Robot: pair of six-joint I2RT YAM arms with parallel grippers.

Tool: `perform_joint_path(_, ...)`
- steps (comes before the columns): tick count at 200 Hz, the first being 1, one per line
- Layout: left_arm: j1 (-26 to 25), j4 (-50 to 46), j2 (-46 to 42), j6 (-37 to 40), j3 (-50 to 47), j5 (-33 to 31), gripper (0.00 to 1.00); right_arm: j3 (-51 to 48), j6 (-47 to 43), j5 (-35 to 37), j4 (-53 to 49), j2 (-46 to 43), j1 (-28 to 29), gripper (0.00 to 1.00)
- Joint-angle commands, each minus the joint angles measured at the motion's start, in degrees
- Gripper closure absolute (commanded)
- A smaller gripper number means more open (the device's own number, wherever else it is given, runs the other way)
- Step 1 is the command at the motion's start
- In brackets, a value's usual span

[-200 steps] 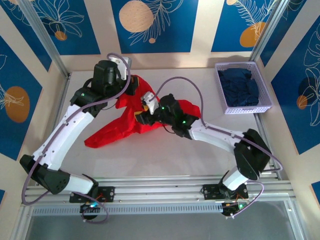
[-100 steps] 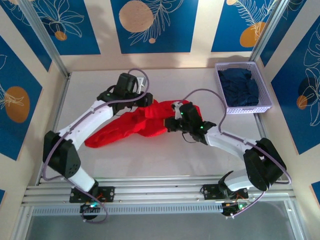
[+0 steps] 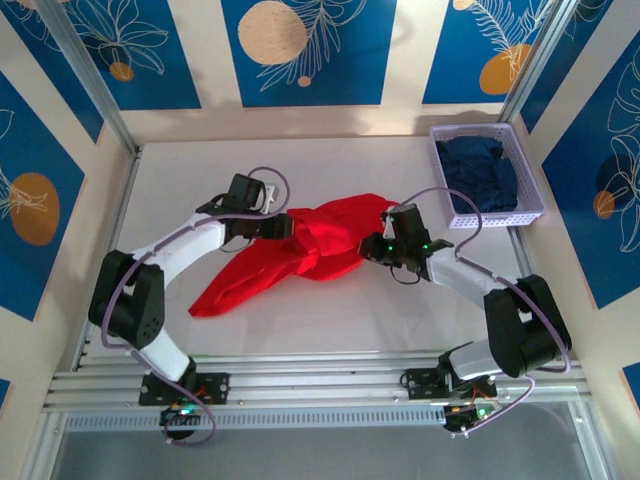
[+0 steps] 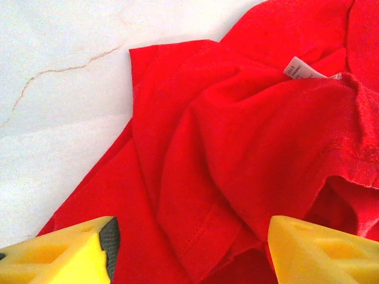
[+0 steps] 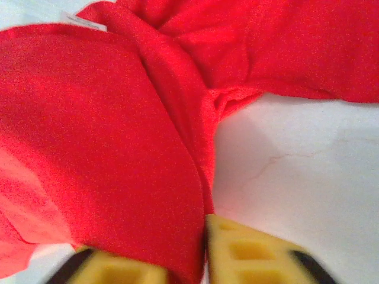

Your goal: Fold the inside-out t-shirt

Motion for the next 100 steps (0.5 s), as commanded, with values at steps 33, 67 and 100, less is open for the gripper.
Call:
perform_joint_path(33,0.6,-0.3,-6.3,0.1,-2.9,-2.3,0.31,4.0,-13.6,26.6,-7.9,-6.4,14.3,0.48)
perform_joint_path(67,1.4,-0.4,-9.4,-0.6,-5.2,-3.4,0.31,4.2,-17.3,33.3,-5.1,-4.6,23.5,0.46)
perform_joint_path(100,1.6,-1.2,-10.3,-0.5,-5.8,-3.7,0.3,7.3,-18.8,39.8,-5.2,1.4,27.8,0.46)
